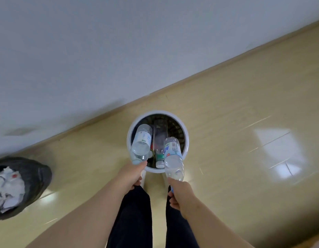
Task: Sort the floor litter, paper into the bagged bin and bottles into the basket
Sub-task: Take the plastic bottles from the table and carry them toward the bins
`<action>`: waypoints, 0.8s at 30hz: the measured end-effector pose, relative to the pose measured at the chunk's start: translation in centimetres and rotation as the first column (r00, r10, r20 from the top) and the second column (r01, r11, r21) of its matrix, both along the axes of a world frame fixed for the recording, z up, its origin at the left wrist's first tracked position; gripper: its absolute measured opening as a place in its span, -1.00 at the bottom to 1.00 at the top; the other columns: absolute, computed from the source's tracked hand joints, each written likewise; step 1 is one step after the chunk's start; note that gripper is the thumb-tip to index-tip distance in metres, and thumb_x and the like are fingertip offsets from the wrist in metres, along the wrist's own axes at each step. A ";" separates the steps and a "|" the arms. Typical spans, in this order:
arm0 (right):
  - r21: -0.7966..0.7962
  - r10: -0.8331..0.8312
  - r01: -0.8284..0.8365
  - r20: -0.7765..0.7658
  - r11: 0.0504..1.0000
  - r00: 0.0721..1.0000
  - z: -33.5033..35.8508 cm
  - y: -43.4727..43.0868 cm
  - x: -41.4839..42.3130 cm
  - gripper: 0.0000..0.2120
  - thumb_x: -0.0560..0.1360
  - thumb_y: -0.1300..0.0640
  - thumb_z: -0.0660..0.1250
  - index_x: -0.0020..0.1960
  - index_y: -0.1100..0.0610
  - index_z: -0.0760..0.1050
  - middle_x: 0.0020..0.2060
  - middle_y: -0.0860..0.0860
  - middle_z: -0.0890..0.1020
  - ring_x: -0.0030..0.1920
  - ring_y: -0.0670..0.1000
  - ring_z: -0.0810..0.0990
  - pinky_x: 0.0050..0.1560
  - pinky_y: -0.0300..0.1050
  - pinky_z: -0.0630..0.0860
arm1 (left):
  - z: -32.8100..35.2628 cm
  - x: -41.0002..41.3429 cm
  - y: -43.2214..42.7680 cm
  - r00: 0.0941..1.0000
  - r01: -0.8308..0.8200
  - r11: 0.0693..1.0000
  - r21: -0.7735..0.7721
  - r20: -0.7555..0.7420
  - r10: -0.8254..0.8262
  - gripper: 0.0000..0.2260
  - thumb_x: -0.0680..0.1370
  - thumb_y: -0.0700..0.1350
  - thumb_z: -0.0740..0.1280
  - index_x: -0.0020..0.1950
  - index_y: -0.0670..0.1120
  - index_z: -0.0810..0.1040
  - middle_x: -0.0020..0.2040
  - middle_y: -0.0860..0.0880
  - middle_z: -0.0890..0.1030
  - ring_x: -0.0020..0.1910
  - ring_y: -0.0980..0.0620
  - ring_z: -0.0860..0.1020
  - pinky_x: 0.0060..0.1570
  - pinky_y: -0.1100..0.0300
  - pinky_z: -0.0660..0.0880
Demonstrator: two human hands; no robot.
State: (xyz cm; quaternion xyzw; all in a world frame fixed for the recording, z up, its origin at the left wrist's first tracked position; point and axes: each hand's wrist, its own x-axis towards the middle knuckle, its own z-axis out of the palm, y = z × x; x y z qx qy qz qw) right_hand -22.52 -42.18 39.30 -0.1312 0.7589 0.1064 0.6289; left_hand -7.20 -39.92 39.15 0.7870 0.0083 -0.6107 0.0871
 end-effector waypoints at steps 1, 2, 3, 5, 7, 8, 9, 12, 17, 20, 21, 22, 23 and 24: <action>0.006 0.030 -0.030 0.003 1.000 1.000 -1.1 -0.2 -0.4 -0.79 0.53 0.03 0.27 -0.09 0.19 0.42 -0.30 0.08 0.46 -0.45 -0.03 0.34 -0.41 -0.22 0.39 | -1.1 -0.4 0.1 1.000 -0.012 1.000 0.010 0.008 0.012 -0.75 0.58 0.11 0.20 -0.10 -0.06 0.40 -0.25 -0.06 0.50 -0.33 0.03 0.47 -0.29 0.22 0.36; 0.022 0.046 -0.046 0.005 0.999 0.999 -1.8 -0.2 -0.7 -0.79 0.53 0.03 0.27 -0.11 0.18 0.42 -0.31 0.08 0.45 -0.45 -0.03 0.33 -0.41 -0.23 0.38 | -1.7 -0.7 0.2 1.000 -0.011 0.999 0.030 0.013 0.010 -0.74 0.58 0.12 0.20 -0.09 -0.07 0.41 -0.25 -0.06 0.50 -0.33 0.03 0.47 -0.29 0.22 0.35; 0.043 0.052 -0.052 -0.005 0.998 0.999 -2.6 -0.3 -1.0 -0.78 0.53 0.02 0.27 -0.14 0.17 0.41 -0.32 0.08 0.45 -0.45 -0.03 0.33 -0.40 -0.22 0.38 | -2.5 -1.1 0.5 1.000 -0.017 0.999 0.051 0.017 0.016 -0.74 0.57 0.13 0.20 -0.09 -0.07 0.41 -0.25 -0.06 0.51 -0.33 0.03 0.47 -0.29 0.23 0.35; 0.082 0.051 -0.050 -0.014 0.995 0.999 -4.0 -0.6 -1.2 -0.77 0.55 0.01 0.25 -0.17 0.16 0.40 -0.33 0.07 0.44 -0.45 -0.03 0.32 -0.38 -0.20 0.39 | -3.9 -1.8 0.8 1.000 -0.024 0.996 0.083 0.010 0.023 -0.73 0.57 0.13 0.20 -0.13 -0.07 0.40 -0.27 -0.06 0.50 -0.34 0.02 0.46 -0.30 0.23 0.33; 0.118 0.046 -0.043 -0.024 0.992 0.999 -5.5 -0.9 -1.3 -0.75 0.55 0.00 0.23 -0.17 0.17 0.39 -0.35 0.07 0.42 -0.45 -0.03 0.31 -0.36 -0.18 0.40 | -5.3 -2.4 0.9 1.000 -0.025 0.994 0.109 -0.007 0.026 -0.73 0.57 0.12 0.20 -0.16 -0.07 0.39 -0.28 -0.07 0.48 -0.35 0.02 0.45 -0.30 0.23 0.32; 0.130 0.045 -0.042 -0.023 0.991 0.999 -6.1 -1.0 -1.2 -0.74 0.55 -0.01 0.23 -0.16 0.17 0.39 -0.36 0.06 0.42 -0.45 -0.03 0.30 -0.35 -0.18 0.40 | -5.9 -2.6 0.9 1.000 -0.022 0.992 0.121 -0.015 0.024 -0.73 0.58 0.11 0.20 -0.16 -0.08 0.39 -0.28 -0.07 0.48 -0.36 0.02 0.44 -0.31 0.22 0.31; 0.131 0.047 -0.044 -0.021 0.990 0.999 -6.6 -1.2 -1.2 -0.74 0.55 -0.01 0.22 -0.15 0.18 0.39 -0.36 0.06 0.41 -0.45 -0.03 0.29 -0.34 -0.18 0.41 | -6.4 -2.8 0.8 1.000 -0.020 0.992 0.128 -0.015 0.022 -0.73 0.58 0.10 0.20 -0.13 -0.09 0.40 -0.28 -0.08 0.47 -0.37 0.01 0.43 -0.33 0.22 0.30; 0.128 0.062 -0.060 -0.012 0.990 0.998 -8.1 -1.8 -1.1 -0.76 0.55 0.00 0.22 -0.17 0.16 0.38 -0.36 0.06 0.41 -0.46 -0.04 0.28 -0.33 -0.18 0.41 | -8.3 -3.1 0.6 1.000 0.004 0.986 0.164 -0.009 -0.003 -0.73 0.58 0.07 0.22 0.02 -0.15 0.41 -0.29 -0.09 0.46 -0.41 0.01 0.42 -0.40 0.21 0.29; 0.106 0.133 -0.135 0.020 0.985 0.991 -10.1 -2.3 -0.7 -0.79 0.54 0.03 0.23 -0.15 0.17 0.40 -0.37 0.06 0.43 -0.45 -0.04 0.30 -0.32 -0.17 0.41 | -10.8 -3.7 1.6 0.999 0.032 0.977 0.211 -0.030 -0.026 -0.79 0.58 -0.02 0.24 -0.17 -0.12 0.36 -0.37 -0.06 0.43 -0.45 0.04 0.37 -0.45 0.26 0.26; 0.047 0.134 -0.133 -0.012 0.990 0.991 -10.8 -0.7 -0.5 -0.81 0.50 0.05 0.25 -0.12 0.17 0.37 -0.35 0.05 0.41 -0.46 -0.03 0.30 -0.42 -0.25 0.32 | -11.7 -3.8 2.5 1.000 -0.018 0.985 0.172 -0.001 0.018 -0.77 0.57 -0.06 0.26 -0.23 -0.09 0.33 -0.38 -0.07 0.42 -0.45 0.03 0.38 -0.42 0.23 0.27; 0.004 0.153 -0.152 -0.031 0.988 0.988 -10.7 -0.1 -0.7 -0.81 0.49 0.03 0.26 -0.12 0.14 0.34 -0.34 0.03 0.40 -0.46 -0.03 0.30 -0.44 -0.25 0.30 | -11.9 -3.8 2.7 1.000 -0.025 0.990 0.141 0.016 0.022 -0.76 0.57 -0.08 0.26 -0.26 -0.09 0.32 -0.38 -0.08 0.43 -0.44 0.02 0.40 -0.39 0.20 0.27; -0.030 0.194 -0.196 -0.045 0.980 0.980 -10.4 0.6 -0.9 -0.81 0.49 0.01 0.25 -0.12 0.11 0.32 -0.35 0.00 0.39 -0.45 -0.03 0.32 -0.44 -0.24 0.28 | -11.8 -3.8 3.0 0.999 -0.021 0.993 0.120 0.032 0.017 -0.76 0.56 -0.08 0.26 -0.28 -0.09 0.33 -0.38 -0.08 0.44 -0.42 0.00 0.41 -0.37 0.19 0.28; -0.063 0.237 -0.240 -0.052 0.969 0.970 -10.1 1.1 -1.1 -0.81 0.50 0.00 0.25 -0.11 0.09 0.31 -0.34 -0.01 0.40 -0.43 -0.03 0.35 -0.43 -0.22 0.29 | -11.9 -3.7 3.4 0.999 -0.011 0.995 0.100 0.049 0.007 -0.77 0.55 -0.08 0.26 -0.28 -0.09 0.34 -0.37 -0.09 0.45 -0.40 -0.02 0.43 -0.35 0.18 0.29; -0.094 0.276 -0.280 -0.051 0.955 0.960 -9.7 1.2 -1.3 -0.82 0.52 0.00 0.24 -0.05 0.08 0.32 -0.31 -0.02 0.44 -0.38 -0.04 0.40 -0.42 -0.20 0.31 | -11.7 -3.6 3.6 0.998 -0.012 0.996 0.085 0.064 0.007 -0.78 0.54 -0.06 0.27 -0.26 -0.09 0.35 -0.36 -0.08 0.46 -0.37 -0.03 0.44 -0.32 0.17 0.31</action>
